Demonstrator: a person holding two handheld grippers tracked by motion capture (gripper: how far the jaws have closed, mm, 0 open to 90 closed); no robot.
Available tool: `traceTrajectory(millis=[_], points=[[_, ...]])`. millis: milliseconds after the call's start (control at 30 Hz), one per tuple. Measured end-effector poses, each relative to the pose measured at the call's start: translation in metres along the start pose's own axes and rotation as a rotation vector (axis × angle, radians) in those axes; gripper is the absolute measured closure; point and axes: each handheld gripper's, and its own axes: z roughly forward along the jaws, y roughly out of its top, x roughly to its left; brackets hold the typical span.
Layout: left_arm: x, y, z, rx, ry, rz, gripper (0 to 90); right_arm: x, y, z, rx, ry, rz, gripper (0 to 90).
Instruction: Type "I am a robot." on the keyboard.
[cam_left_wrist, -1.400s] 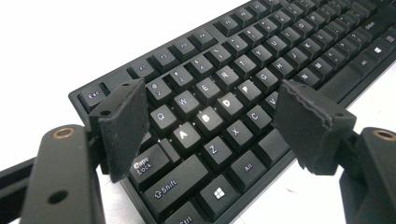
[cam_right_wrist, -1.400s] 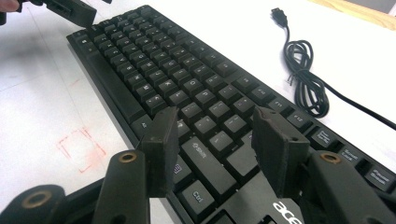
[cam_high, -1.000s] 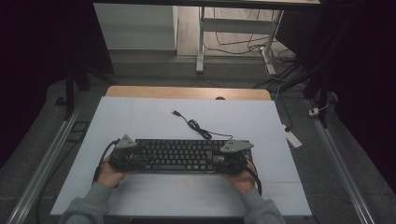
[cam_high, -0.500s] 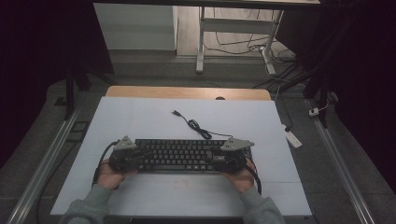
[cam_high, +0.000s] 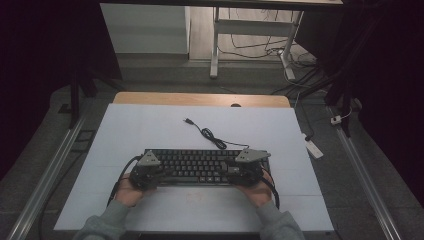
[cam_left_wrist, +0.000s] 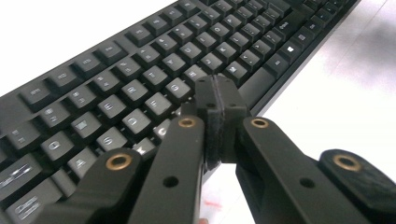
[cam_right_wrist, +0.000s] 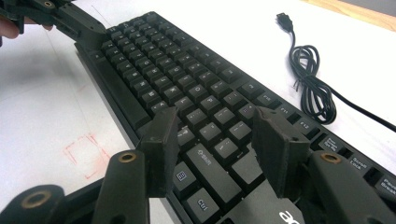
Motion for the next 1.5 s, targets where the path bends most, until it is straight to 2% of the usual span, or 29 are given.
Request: traceTrajectory(millis=[267,700,1200,1300,1400,1500], points=[[-0.008,0.002,0.011,0.031,0.009,0.045,88.9,0.000,0.000,-0.001,-0.004,-0.018,0.000,50.9],[-0.007,0.001,0.028,0.065,0.009,0.059,88.8,0.000,-0.004,0.002,0.016,-0.018,0.001,50.5],[-0.011,0.000,0.034,0.093,0.007,0.076,88.9,0.001,-0.004,0.003,0.018,-0.024,0.002,50.2],[-0.011,0.000,0.035,0.087,0.000,0.080,88.9,0.001,-0.004,0.003,0.020,-0.025,-0.001,50.1],[-0.011,0.000,0.032,0.076,0.019,0.090,88.9,0.001,-0.004,0.003,0.018,-0.024,0.000,50.1],[-0.011,0.002,0.025,0.028,0.018,0.080,87.4,0.001,-0.004,0.002,0.014,-0.024,0.002,50.1]])
